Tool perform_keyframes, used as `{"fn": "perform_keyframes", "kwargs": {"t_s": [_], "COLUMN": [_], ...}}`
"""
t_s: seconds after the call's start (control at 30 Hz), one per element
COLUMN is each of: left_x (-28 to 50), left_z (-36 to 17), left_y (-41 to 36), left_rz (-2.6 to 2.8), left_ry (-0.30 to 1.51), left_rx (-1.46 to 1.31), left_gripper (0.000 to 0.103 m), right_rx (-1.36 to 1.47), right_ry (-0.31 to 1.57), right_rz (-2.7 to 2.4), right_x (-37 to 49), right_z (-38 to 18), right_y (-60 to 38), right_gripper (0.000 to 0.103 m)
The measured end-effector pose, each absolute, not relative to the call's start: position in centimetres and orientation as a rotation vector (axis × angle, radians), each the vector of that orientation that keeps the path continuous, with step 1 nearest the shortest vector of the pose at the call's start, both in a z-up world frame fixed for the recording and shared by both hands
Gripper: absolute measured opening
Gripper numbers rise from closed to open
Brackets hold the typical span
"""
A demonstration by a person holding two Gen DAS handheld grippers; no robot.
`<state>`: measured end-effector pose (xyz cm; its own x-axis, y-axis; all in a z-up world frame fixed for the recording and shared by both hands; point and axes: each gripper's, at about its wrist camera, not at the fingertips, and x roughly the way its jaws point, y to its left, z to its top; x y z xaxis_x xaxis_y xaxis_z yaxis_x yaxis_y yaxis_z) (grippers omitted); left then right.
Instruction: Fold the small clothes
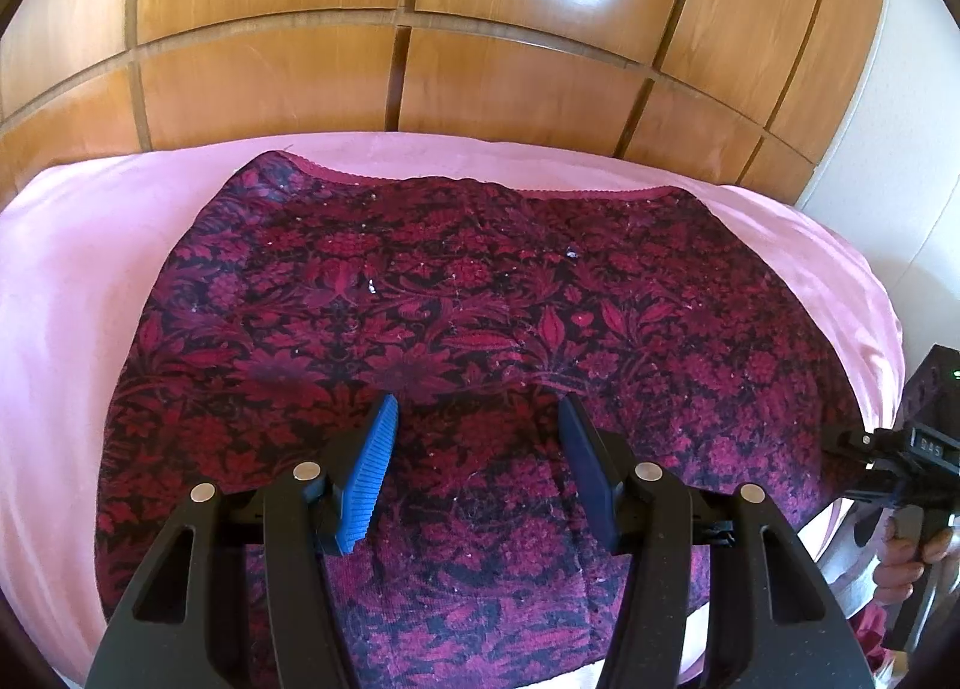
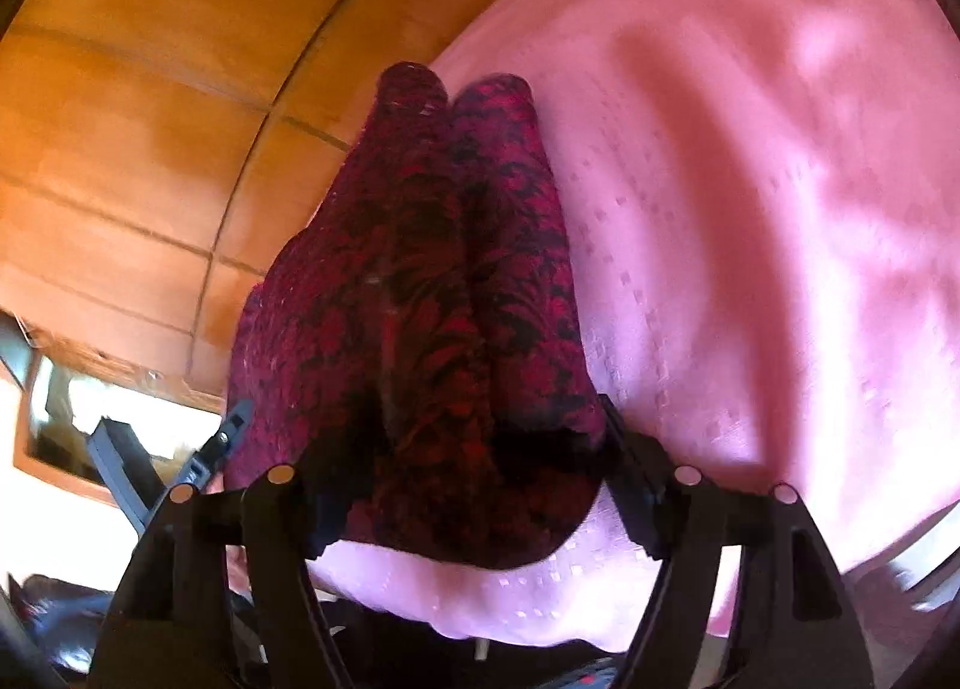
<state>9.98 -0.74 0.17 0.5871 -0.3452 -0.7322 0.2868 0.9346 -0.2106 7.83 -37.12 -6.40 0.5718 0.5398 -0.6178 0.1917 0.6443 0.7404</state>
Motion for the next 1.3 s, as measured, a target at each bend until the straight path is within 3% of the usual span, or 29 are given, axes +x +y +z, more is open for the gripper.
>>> {"fn": "perform_keyframes", "kwargs": {"t_s": [0.1,0.2,0.3,0.47,0.53,0.6,0.63,0.73,0.83,1.3], "left_x": [10.1,10.1,10.1,10.1,9.9,9.5,9.5,9.7,10.5,12.3], "left_z": [0.0,-0.1,-0.1,-0.3,0.1,1.2,1.3,0.7,-1.3,-3.3], "left_y": [-0.5,-0.4,-0.2,-0.1,0.6,2.3,2.7,3.8,5.3,7.2], "left_rz": [-0.379,-0.388,-0.391,-0.399,-0.413,-0.458,-0.464,-0.443,-0.441,-0.541], "left_ry": [0.869,0.867,0.865,0.864,0.854,0.825,0.823,0.86,0.922,0.995], "left_rx": [-0.086,-0.089,-0.103,-0.117,-0.165,-0.268,-0.282,-0.264,-0.34,-0.509], "left_gripper": [0.054,0.054,0.054,0.054,0.054,0.054,0.052,0.029,0.018,0.012], "right_rx": [0.895,0.892,0.834,0.822,0.861,0.881,0.879,0.844,0.791,0.613], "right_ry": [0.948,0.946,0.953,0.97,0.963,0.962,0.955,0.938,0.901,0.766], "right_rz": [0.237,0.219,0.211,0.214,0.217,0.206,0.194,0.195,0.219,0.46], "right_x": [7.9,7.9,8.1,8.4,8.5,8.7,8.7,8.7,8.5,8.7], "right_z": [-6.4,-6.2,-5.0,-4.5,-5.0,-5.4,-5.2,-3.9,-1.6,6.8], "right_y": [-37.0,-36.9,-36.3,-36.3,-36.4,-36.2,-36.1,-35.5,-34.7,-26.8], "right_gripper": [0.072,0.052,0.044,0.048,0.06,0.056,0.051,0.038,0.035,0.031]}}
